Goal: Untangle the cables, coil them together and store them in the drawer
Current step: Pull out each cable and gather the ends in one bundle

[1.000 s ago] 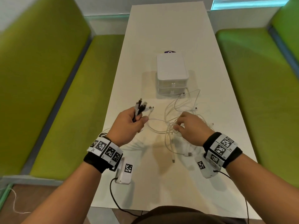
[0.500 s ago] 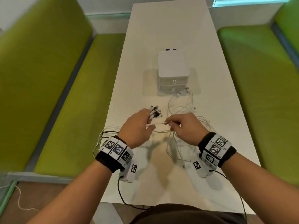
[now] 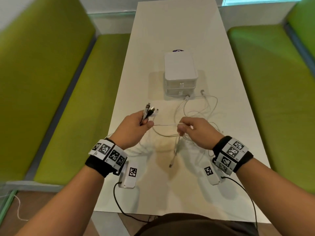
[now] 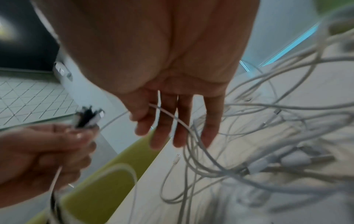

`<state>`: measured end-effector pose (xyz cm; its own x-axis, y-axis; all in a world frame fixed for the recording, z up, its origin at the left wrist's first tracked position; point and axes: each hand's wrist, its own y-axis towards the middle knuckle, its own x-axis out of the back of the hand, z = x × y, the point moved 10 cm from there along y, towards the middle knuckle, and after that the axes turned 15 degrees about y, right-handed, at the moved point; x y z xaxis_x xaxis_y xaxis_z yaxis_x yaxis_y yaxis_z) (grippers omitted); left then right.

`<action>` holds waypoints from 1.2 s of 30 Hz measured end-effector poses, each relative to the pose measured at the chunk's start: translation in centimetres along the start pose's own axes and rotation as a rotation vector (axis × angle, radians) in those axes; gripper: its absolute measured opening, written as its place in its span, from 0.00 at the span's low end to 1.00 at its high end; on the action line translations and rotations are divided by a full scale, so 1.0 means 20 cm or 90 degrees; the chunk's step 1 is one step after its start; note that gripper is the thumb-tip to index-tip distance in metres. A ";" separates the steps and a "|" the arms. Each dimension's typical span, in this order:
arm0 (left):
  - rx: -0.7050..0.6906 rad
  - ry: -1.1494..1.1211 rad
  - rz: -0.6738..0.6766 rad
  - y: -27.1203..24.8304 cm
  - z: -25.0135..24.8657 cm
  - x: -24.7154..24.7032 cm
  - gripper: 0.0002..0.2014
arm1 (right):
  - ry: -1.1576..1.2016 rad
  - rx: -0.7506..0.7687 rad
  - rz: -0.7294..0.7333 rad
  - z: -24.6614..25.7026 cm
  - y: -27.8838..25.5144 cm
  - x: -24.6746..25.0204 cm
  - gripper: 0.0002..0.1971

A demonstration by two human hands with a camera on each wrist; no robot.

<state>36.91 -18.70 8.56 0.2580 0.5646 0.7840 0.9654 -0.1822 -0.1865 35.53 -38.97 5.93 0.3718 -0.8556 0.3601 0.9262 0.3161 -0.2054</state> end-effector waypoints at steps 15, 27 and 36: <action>-0.181 0.273 0.066 -0.02 -0.32 -0.24 0.08 | 0.063 -0.013 -0.068 0.00 0.03 -0.01 0.16; -0.070 0.035 -0.030 -0.02 -0.11 -0.03 0.10 | 0.172 -0.030 -0.014 -0.07 0.05 0.03 0.18; -0.023 0.174 -0.081 0.01 -0.01 -0.03 0.09 | 0.172 0.005 -0.123 -0.04 0.05 0.12 0.07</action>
<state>36.87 -19.23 8.13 0.1099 0.3475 0.9312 0.9861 -0.1556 -0.0583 37.36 -41.04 5.76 0.1607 -0.9774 0.1376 0.9789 0.1400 -0.1488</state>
